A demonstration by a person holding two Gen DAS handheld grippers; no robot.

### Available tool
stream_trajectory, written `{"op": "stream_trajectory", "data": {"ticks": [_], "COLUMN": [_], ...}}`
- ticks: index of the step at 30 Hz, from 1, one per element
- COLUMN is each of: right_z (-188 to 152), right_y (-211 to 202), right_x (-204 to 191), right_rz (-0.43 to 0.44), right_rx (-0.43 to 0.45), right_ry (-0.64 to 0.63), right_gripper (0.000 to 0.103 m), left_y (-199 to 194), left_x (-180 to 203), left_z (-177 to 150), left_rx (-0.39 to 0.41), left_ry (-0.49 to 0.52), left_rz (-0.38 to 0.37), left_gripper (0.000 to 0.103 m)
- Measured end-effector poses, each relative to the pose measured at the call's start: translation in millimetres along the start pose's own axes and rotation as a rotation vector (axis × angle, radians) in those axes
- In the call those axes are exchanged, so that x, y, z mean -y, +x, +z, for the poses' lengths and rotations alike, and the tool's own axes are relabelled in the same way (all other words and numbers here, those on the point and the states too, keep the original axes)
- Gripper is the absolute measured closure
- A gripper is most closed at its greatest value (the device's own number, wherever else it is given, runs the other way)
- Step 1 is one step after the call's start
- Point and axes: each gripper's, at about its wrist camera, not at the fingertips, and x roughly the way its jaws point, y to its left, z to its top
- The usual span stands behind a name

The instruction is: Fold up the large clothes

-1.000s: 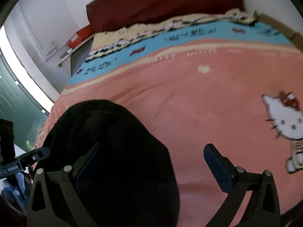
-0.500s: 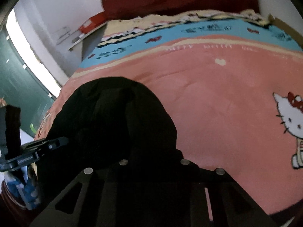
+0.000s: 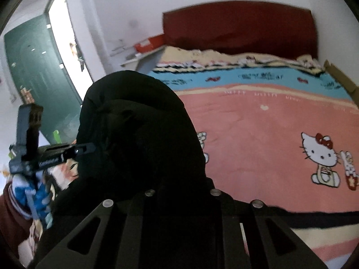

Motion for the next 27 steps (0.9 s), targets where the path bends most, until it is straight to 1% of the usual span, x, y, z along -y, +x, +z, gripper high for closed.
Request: {"op": "stream_trajectory", "data": {"ticks": [3, 10, 14, 16, 19, 21, 23, 24, 27], "right_z": [-16.1, -44.2, -63.8, -76.2, -105.8, -129.7, -148.9, -162.9, -190.1], "right_y": [-34.7, -97.1, -127.3, -137.9, -144.5, -143.4, -139.5, -135.4, -130.2], "right_x": [-19.5, -69.1, -100.6, -113.4, -124.3, -122.9, -118.0, -114.7, -108.4], "right_rz": [0.032, 0.069, 0.091, 0.097, 0.095, 0.108, 0.116, 0.116, 0.111], "right_rx": [0.032, 0.094, 0.106, 0.105, 0.089, 0.076, 0.062, 0.046, 0.014], "right_ry": [-0.004, -0.034, -0.078, -0.095, -0.100, -0.065, -0.038, -0.023, -0.015], "right_gripper": [0.088, 0.088, 0.088, 0.088, 0.088, 0.088, 0.088, 0.088, 0.088], "left_y": [-33.4, -125.0, -160.0, -169.8, -175.0, -172.7, -166.0, -163.0, -153.3], "left_x": [4.4, 13.4, 14.7, 12.6, 11.1, 9.6, 10.4, 11.2, 15.6], "left_z": [-17.1, -66.8, -90.0, -108.9, -138.8, -163.0, -185.5, -194.9, -217.5], "left_rx": [0.015, 0.055, 0.073, 0.071, 0.063, 0.047, 0.022, 0.011, -0.014], "left_ry": [0.007, 0.050, 0.079, 0.073, 0.076, 0.074, 0.087, 0.091, 0.098], "left_rz": [-0.005, -0.004, -0.008, -0.023, -0.036, -0.052, -0.043, -0.043, -0.051], "left_gripper": [0.099, 0.099, 0.099, 0.099, 0.099, 0.099, 0.099, 0.100, 0.100]}}
